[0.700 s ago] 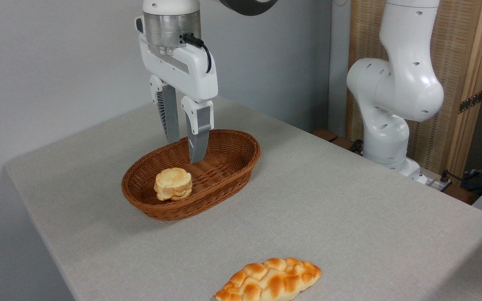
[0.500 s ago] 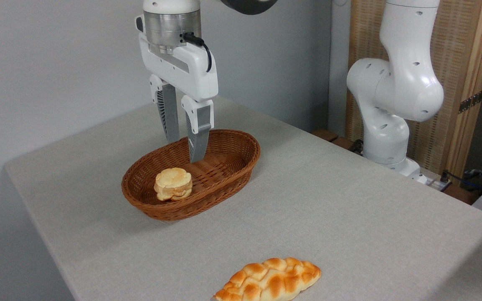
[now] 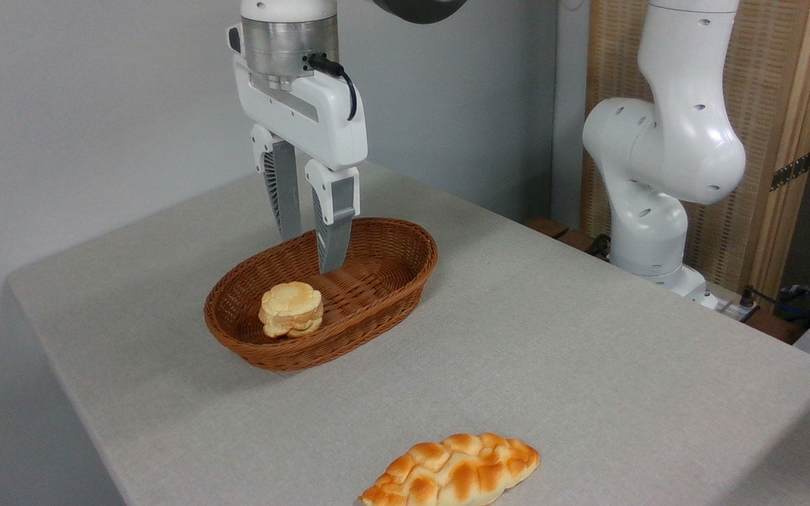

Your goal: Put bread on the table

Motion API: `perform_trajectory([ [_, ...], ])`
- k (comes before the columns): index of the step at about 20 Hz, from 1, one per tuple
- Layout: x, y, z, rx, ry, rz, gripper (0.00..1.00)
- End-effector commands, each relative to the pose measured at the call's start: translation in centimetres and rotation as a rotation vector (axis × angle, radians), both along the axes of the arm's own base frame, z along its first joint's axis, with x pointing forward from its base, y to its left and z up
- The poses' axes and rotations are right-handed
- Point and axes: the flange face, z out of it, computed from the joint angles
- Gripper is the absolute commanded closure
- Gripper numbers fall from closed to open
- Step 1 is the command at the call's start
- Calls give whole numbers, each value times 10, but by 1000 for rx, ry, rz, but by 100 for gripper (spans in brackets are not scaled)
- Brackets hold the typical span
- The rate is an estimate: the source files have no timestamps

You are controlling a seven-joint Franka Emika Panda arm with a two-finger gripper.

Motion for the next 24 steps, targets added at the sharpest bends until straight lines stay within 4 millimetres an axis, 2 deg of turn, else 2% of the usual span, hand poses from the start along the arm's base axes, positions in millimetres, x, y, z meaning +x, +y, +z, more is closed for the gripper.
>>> perform_trajectory([
  [1, -3, 2, 8, -7, -2, 25, 0],
  [8, -5, -16, 6, -32, -7, 86, 0],
  [19, -23, -75, -36, -27, 31, -18, 0],
  [24, -19, -86, -56, -43, -28, -30, 0],
])
